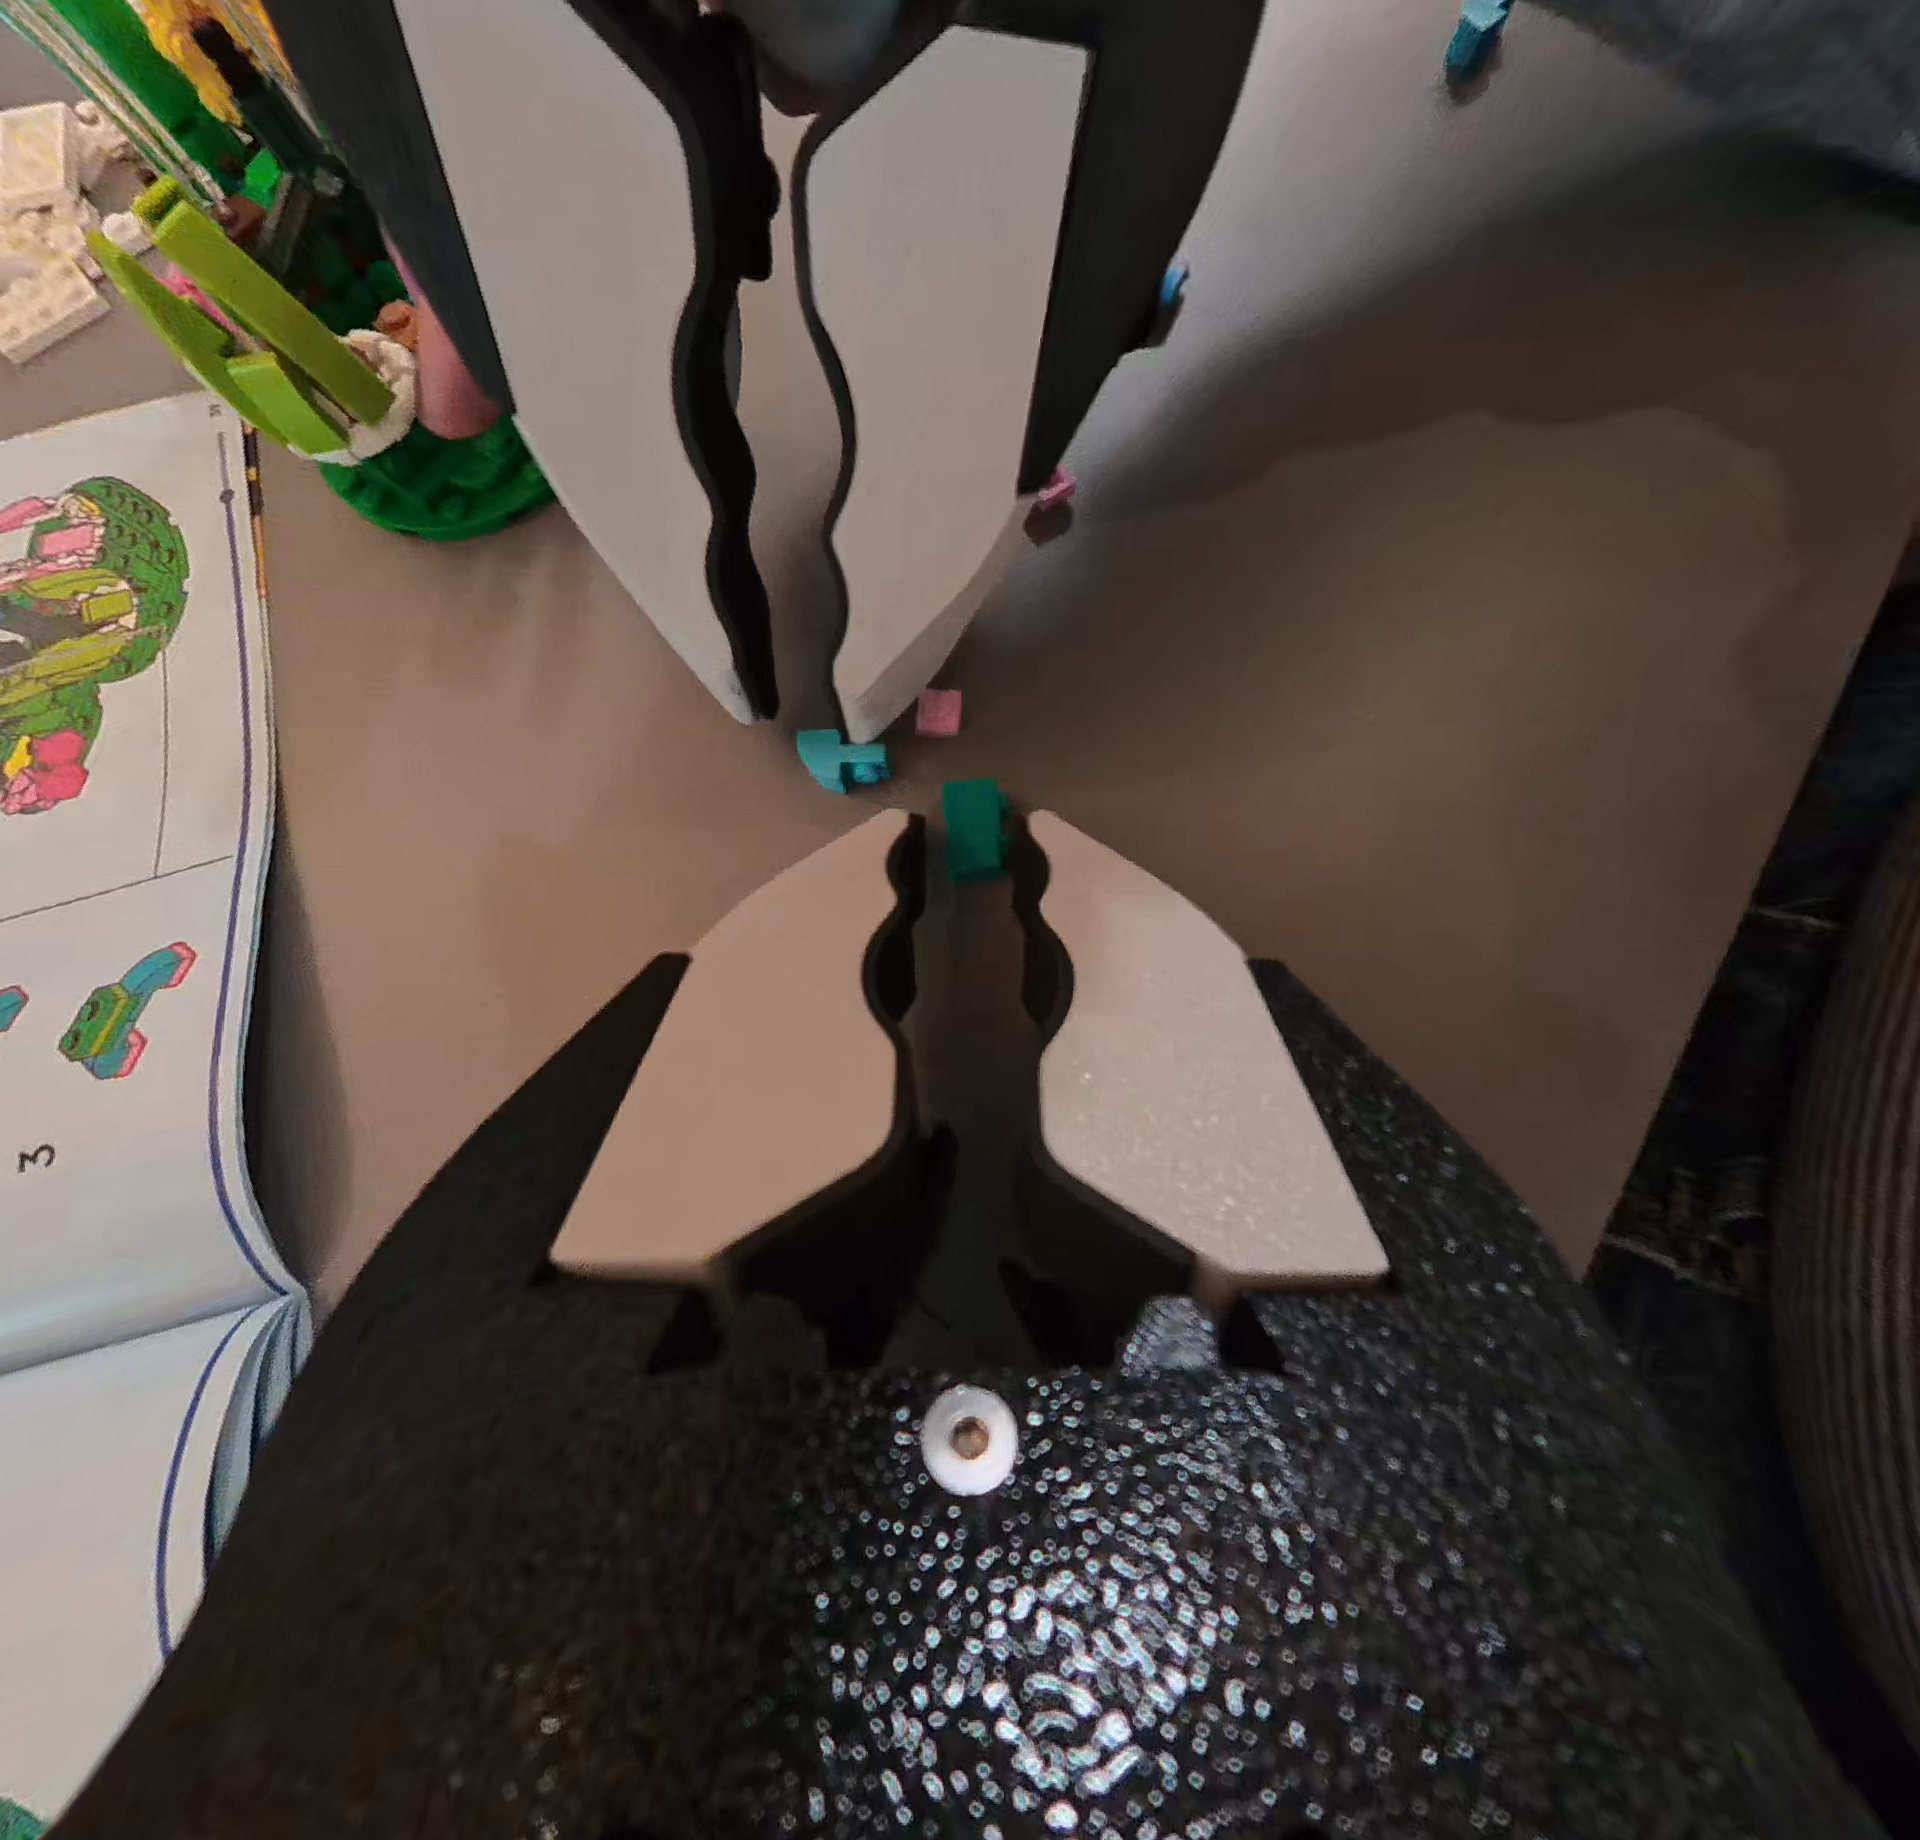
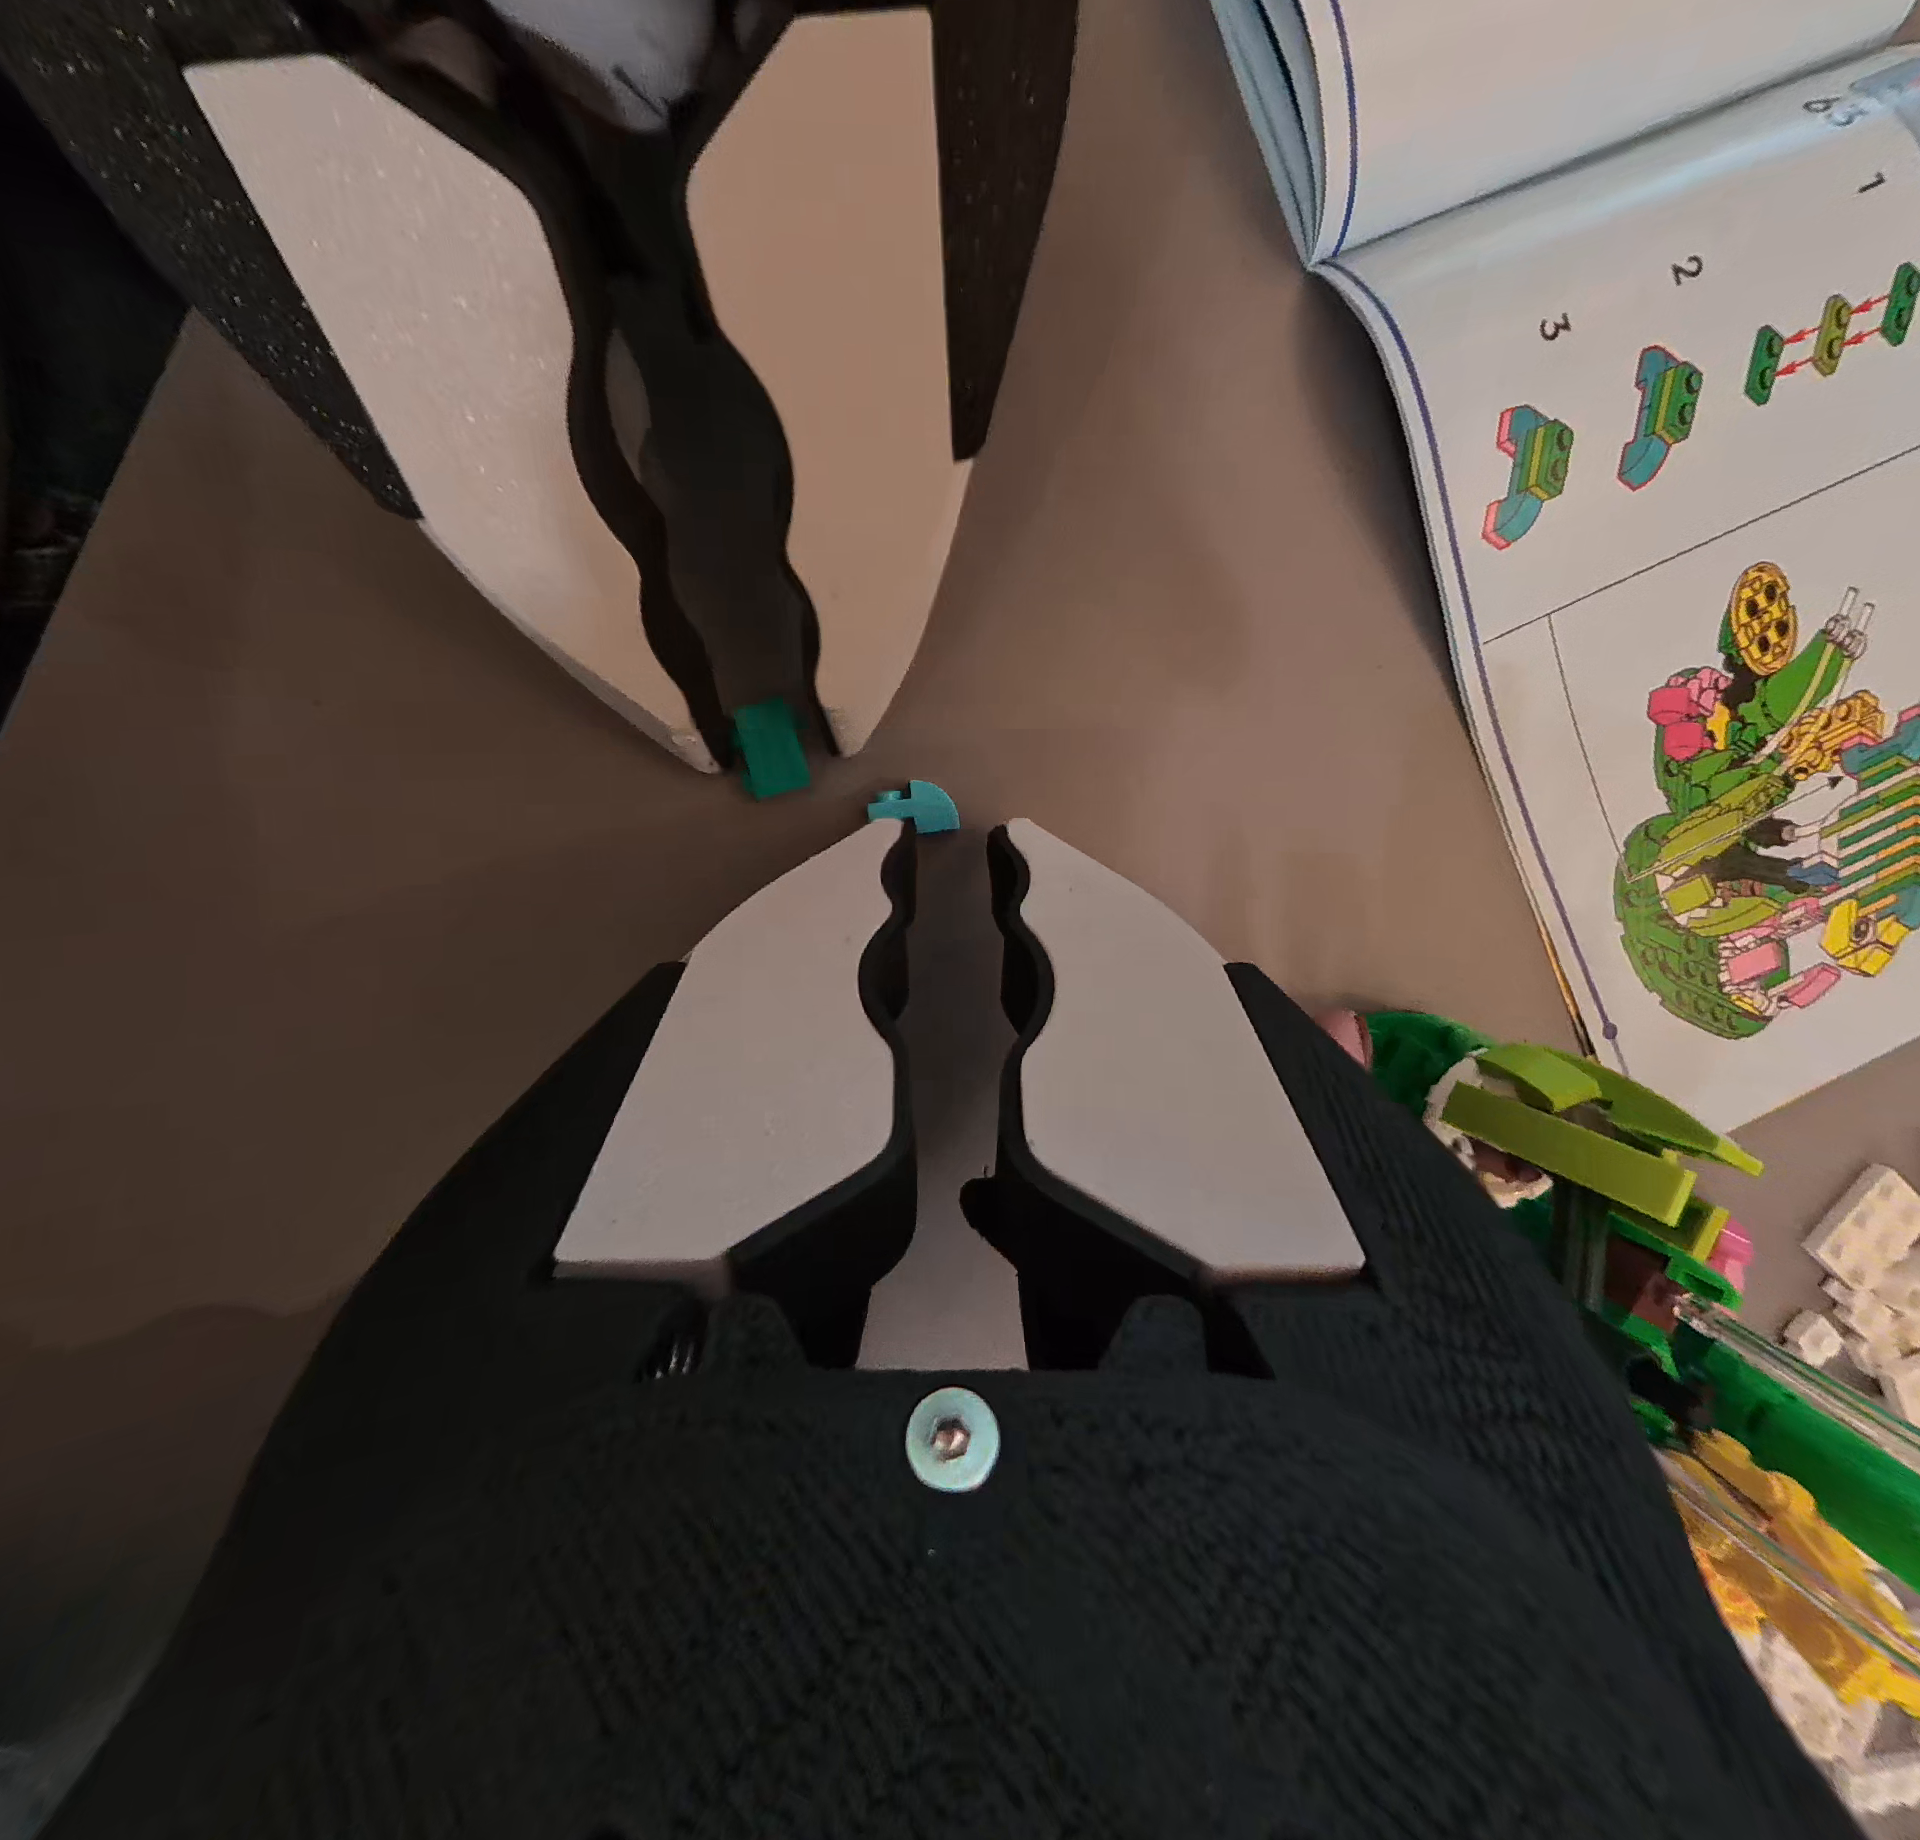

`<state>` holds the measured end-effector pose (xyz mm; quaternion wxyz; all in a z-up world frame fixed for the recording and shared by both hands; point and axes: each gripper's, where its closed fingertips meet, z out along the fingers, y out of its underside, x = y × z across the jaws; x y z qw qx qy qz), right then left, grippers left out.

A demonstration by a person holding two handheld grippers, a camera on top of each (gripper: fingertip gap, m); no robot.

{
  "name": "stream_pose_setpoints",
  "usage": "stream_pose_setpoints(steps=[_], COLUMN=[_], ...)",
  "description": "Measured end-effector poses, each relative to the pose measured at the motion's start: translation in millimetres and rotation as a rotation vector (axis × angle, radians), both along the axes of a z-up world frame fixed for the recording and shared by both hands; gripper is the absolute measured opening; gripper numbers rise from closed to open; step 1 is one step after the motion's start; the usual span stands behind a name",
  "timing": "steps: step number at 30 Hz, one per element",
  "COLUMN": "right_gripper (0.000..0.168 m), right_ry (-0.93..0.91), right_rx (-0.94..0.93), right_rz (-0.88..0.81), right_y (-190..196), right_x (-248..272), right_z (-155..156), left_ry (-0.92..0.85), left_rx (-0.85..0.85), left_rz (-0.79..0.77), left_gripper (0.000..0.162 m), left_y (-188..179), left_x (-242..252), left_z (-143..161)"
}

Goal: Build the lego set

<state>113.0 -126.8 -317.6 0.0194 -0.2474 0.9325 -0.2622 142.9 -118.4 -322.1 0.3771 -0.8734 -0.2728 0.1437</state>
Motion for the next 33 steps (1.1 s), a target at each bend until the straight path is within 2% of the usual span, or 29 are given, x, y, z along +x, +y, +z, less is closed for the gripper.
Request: stream_pose_setpoints(steps=[1, 11, 22, 25, 28, 33], right_gripper=[0.011, 0.007, 0.000, 0.001, 0.011, 0.014], right_ry=[0.011, 0.011, 0.036, -0.016, -0.110, -0.064], right_rx=[-0.005, 0.001, -0.049, -0.076, -0.059, -0.003], right_rz=[0.000, -0.086, -0.011, -0.030, -0.016, 0.044], right_y=[-1, 2, -23, -19, -11, -11], right_x=[-1, -8, 0, 0, 7, 8], right_z=[0, 1, 0, 9, 14, 4], left_ry=[0.006, -0.014, -0.017, 0.005, 0.012, 0.020], left_rx=[-0.006, 0.011, 0.042, 0.058, 0.058, 0.053], left_rz=[-0.003, 0.010, 0.035, 0.048, 0.056, 0.047], left_gripper=[0.012, 0.014, 0.018, 0.018, 0.018, 0.019], left_y=[-1, -10, -29, -37, -42, -44], left_x=[0, 3, 10, 8, 8, 9], left_z=[0, 0, 9, 14, 16, 17])
